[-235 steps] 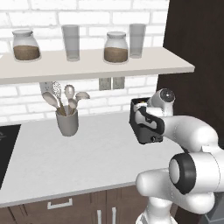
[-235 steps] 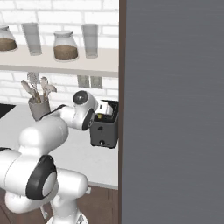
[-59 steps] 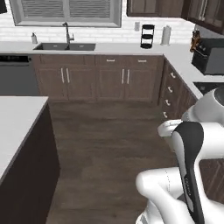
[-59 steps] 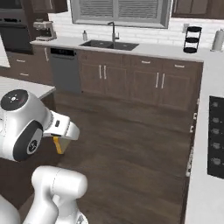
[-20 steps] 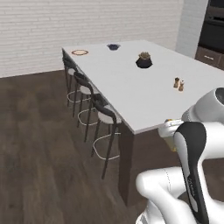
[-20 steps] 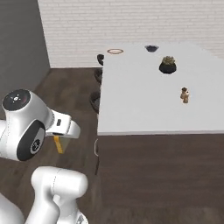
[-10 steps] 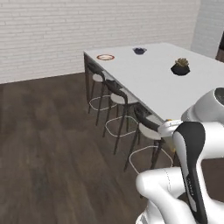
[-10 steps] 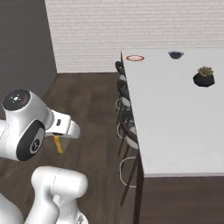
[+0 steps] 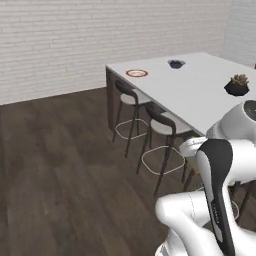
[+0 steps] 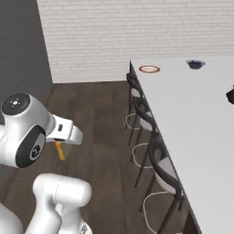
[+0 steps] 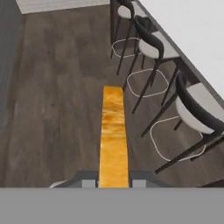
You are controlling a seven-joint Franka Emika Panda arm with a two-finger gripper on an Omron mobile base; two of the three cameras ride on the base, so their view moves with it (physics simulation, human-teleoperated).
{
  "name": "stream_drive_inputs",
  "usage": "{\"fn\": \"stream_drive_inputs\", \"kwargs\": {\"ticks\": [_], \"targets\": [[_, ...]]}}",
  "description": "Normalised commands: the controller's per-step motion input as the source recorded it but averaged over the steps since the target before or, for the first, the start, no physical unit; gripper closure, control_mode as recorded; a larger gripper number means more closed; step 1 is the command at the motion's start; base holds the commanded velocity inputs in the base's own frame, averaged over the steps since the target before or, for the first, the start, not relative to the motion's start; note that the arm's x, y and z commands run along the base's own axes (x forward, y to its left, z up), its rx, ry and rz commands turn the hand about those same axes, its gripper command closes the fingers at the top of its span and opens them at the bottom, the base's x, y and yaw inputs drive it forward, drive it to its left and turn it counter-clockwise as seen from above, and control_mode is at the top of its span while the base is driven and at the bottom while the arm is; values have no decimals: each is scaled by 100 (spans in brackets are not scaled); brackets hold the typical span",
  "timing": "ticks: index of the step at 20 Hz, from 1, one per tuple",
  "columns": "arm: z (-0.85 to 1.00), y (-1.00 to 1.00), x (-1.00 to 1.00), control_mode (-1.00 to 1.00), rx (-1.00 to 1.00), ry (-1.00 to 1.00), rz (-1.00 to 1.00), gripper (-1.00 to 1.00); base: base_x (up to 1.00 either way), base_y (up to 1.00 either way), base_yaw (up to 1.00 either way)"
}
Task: Start the toaster. Once the lever pops up, take the bread to the plate on the dining counter.
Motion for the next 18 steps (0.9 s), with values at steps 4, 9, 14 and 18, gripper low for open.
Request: {"fn": "stream_drive_inputs", "kwargs": {"ticks": [4,9,14,18], "targets": [[0,0,0,100,0,0,0,100,100,66,-23],[0,0,0,100,0,0,0,100,100,73,-25],[0,0,0,100,0,0,0,100,100,68,-29],[0,0,0,100,0,0,0,100,99,65,-29]]}}
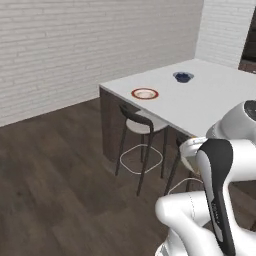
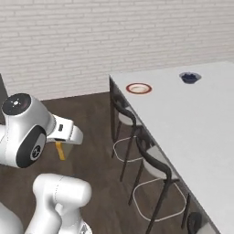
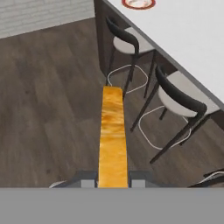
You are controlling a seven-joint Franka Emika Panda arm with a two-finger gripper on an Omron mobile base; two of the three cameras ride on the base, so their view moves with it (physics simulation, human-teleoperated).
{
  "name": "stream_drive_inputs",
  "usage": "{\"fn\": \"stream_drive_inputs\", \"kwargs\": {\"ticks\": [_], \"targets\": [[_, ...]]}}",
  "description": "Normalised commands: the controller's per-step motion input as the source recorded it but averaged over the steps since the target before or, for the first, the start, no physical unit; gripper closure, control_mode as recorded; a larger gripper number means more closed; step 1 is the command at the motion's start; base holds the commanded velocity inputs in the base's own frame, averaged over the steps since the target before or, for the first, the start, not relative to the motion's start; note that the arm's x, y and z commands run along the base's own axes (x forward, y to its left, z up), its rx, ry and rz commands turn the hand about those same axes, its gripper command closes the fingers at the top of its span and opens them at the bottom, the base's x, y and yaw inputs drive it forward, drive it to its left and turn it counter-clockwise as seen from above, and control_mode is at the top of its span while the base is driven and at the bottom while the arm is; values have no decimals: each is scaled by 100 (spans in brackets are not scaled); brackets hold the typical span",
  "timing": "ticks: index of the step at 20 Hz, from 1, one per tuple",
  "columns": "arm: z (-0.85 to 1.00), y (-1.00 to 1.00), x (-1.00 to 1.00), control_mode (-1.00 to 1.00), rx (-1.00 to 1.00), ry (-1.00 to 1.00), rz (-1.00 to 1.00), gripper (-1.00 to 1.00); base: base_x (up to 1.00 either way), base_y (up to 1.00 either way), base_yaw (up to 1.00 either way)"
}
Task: Start the toaster. Once the lever pops up, take the bread to the plate on the dining counter.
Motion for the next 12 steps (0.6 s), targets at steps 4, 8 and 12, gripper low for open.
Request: {"fn": "stream_drive_inputs", "kwargs": {"ticks": [4,8,12], "targets": [[0,0,0,100,0,0,0,100,95,59,-34],[0,0,0,100,0,0,0,100,93,55,-38],[0,0,0,100,0,0,0,100,68,69,-40]]}}
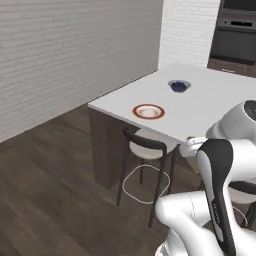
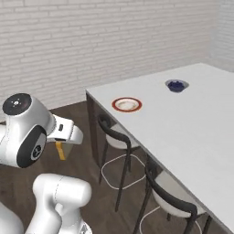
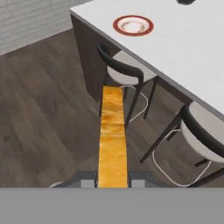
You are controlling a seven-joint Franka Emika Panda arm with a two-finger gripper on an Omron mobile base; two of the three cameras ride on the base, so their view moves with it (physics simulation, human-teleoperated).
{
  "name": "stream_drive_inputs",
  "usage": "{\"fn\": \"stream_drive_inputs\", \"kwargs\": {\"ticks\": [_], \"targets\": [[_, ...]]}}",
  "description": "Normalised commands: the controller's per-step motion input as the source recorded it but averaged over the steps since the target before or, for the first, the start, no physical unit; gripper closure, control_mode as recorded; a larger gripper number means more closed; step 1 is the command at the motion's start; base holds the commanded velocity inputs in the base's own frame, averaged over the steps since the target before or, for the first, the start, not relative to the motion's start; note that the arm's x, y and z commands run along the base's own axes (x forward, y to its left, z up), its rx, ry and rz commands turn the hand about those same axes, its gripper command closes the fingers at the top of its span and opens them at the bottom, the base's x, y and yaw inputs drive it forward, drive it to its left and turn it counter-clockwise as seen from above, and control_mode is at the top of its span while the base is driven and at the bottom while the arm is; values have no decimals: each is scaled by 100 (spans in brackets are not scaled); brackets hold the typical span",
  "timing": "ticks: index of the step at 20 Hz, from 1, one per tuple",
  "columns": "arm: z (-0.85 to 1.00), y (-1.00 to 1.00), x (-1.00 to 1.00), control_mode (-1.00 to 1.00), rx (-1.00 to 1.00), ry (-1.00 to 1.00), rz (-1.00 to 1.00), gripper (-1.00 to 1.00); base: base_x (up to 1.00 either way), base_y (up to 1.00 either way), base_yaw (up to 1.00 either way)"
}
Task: Start the toaster. Once the lever pops up, take the bread to the plate on the dining counter.
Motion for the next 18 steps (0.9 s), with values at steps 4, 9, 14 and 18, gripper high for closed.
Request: {"fn": "stream_drive_inputs", "kwargs": {"ticks": [4,9,14,18], "targets": [[0,0,0,100,0,0,0,100,62,79,-45],[0,0,0,100,0,0,0,100,39,93,-44],[0,0,0,100,0,0,0,100,30,95,-42],[0,0,0,100,0,0,0,100,52,59,-47]]}}
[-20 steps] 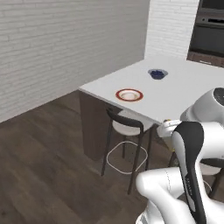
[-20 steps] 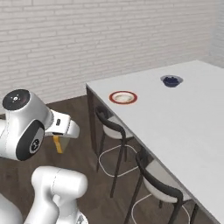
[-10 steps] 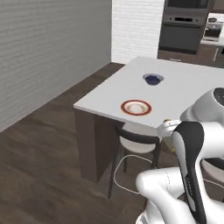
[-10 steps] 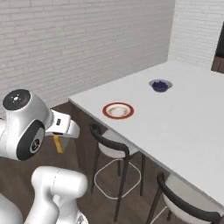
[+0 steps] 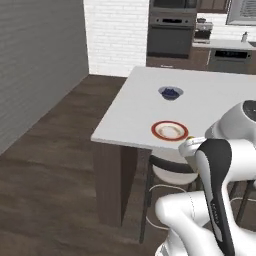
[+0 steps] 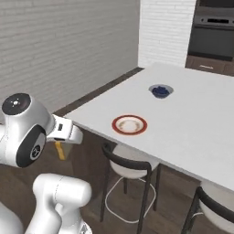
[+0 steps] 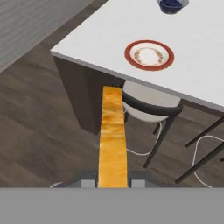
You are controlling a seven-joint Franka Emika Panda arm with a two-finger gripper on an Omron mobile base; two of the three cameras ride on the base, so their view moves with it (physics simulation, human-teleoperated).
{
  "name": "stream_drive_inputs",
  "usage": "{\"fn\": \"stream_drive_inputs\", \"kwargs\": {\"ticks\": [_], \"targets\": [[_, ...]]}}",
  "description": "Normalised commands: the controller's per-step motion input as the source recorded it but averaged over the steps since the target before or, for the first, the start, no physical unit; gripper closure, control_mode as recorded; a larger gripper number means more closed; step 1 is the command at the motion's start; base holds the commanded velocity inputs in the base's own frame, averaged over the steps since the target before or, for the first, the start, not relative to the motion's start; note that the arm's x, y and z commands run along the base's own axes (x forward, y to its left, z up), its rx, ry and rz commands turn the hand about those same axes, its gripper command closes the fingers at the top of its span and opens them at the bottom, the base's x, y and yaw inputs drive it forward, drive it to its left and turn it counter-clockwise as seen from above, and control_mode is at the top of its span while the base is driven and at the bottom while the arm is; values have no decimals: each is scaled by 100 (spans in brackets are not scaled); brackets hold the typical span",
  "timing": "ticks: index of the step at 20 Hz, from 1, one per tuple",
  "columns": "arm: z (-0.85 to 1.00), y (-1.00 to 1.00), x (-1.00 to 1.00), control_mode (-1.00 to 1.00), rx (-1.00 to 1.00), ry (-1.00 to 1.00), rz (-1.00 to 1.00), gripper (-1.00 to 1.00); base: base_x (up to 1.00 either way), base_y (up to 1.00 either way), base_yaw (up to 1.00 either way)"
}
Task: Start the toaster. Once the lever pops up, take the bread to the plate on the dining counter.
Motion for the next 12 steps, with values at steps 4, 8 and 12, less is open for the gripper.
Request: {"fn": "stream_drive_inputs", "kwargs": {"ticks": [4,8,12], "targets": [[0,0,0,100,0,0,0,100,61,25,-50],[0,0,0,100,0,0,0,100,38,6,-49],[0,0,0,100,0,0,0,100,54,18,-45]]}}
